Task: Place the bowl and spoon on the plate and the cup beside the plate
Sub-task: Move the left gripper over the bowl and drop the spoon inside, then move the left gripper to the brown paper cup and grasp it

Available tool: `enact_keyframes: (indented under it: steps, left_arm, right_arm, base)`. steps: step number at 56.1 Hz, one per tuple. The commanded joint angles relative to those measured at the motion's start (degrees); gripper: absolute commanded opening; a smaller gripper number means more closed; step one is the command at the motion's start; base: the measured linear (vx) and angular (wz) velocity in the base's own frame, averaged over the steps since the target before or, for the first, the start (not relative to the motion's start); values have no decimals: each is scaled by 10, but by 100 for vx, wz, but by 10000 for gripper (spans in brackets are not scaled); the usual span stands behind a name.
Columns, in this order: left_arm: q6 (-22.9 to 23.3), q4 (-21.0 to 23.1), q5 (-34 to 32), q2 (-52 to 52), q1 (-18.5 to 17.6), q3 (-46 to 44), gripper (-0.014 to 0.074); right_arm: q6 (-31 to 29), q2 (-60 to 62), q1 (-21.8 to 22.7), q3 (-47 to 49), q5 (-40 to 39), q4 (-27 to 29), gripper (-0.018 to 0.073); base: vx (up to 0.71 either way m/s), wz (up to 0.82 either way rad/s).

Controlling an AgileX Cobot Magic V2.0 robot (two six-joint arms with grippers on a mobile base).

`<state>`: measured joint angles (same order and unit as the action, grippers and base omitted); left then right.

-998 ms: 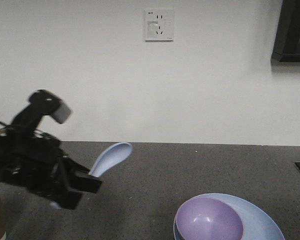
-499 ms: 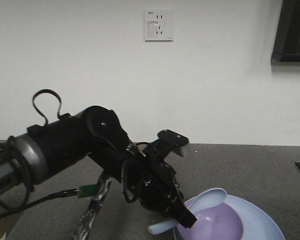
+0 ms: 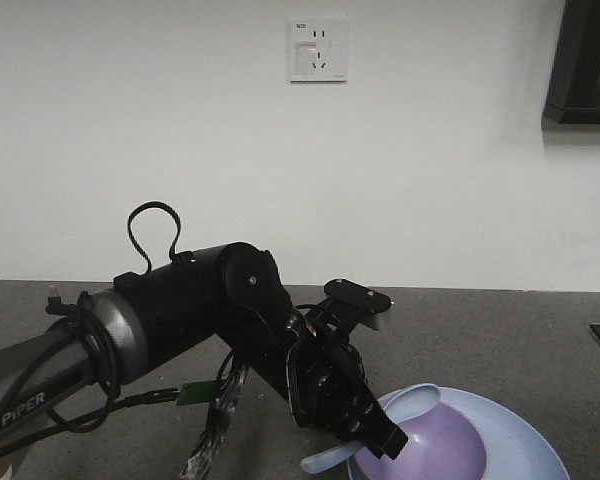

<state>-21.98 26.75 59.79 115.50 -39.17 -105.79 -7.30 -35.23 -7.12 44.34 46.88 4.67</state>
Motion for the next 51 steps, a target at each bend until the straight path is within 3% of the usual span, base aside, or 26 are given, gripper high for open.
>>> enact_keyframes:
  steps: [1,19,33,41,51]
  left_arm:
    - [13,14,-25,-29,-2,-21,220]
    - [12,13,-40,-31,-7,-21,494]
    - [11,-16,-41,-98,-6,-21,532]
    - [25,-133,-23,-163,-6,-21,531]
    - [115,-376,75,-232,-5,-21,531]
  right_arm:
    - [1,-1,1,16,-44,-4,-8]
    - [1,-1,1,16,-44,-17,-8]
    - [0,-1,1,16,-45,-18,-8]
    - [0,-1,1,16,-45,-19,-8]
    - [0,-1,1,16,-45,-19,-8]
  base:
    - [0,0]
    - [0,0]
    - [0,0]
    - [0,0]
    - [0,0]
